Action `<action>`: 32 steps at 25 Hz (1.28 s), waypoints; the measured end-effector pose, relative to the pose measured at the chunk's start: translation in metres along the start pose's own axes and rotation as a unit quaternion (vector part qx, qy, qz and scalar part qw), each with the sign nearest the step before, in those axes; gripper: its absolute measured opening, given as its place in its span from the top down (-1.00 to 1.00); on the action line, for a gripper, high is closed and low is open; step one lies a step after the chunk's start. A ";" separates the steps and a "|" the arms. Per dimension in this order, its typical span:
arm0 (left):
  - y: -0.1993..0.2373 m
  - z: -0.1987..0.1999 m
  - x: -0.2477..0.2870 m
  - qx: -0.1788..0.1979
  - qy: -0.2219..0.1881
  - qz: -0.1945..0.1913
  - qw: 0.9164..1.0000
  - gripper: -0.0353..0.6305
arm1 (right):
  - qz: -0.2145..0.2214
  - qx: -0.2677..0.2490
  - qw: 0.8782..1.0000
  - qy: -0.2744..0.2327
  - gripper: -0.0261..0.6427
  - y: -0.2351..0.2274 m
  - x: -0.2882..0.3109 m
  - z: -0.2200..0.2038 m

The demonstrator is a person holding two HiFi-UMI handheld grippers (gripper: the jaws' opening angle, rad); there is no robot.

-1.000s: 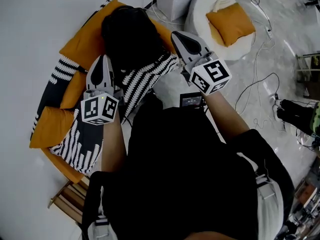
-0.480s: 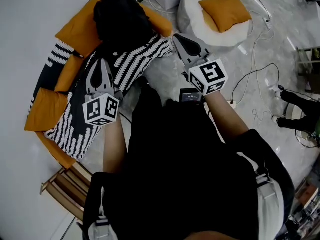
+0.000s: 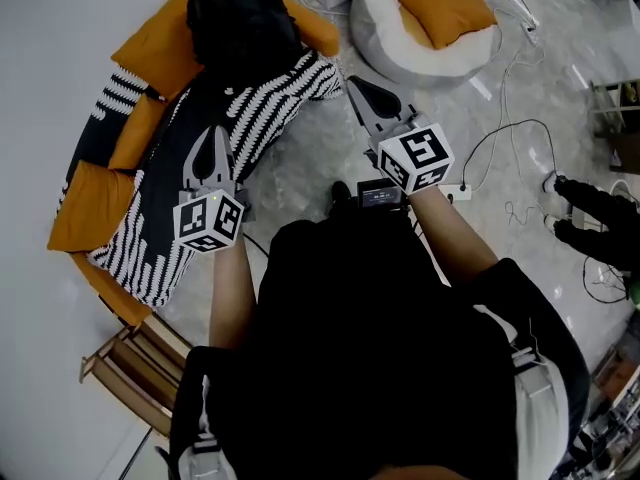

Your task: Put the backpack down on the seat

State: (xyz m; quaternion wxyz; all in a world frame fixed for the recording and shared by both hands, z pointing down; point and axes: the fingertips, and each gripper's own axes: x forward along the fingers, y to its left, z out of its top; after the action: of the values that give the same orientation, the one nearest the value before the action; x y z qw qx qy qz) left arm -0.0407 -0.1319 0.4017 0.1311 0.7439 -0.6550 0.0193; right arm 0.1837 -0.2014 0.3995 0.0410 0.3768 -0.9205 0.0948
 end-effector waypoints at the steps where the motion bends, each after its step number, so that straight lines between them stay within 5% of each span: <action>1: -0.001 -0.004 -0.004 0.000 0.003 -0.003 1.000 0.85 | -0.001 0.000 1.000 0.003 0.83 0.005 -0.003 -0.002; 20: 0.022 -0.051 -0.156 -0.035 0.018 -0.046 0.998 0.85 | -0.029 -0.005 0.999 0.036 0.83 0.149 -0.071 -0.049; 32: 0.017 -0.067 -0.192 -0.021 0.014 0.002 1.000 0.85 | -0.054 -0.003 0.998 0.038 0.83 0.148 -0.115 -0.057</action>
State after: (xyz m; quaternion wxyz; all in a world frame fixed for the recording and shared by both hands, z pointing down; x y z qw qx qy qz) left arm -0.0753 0.0668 0.4307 0.1555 0.7392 -0.6551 0.0166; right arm 0.1617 -0.0074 0.4167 0.0825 0.4221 -0.8967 0.1043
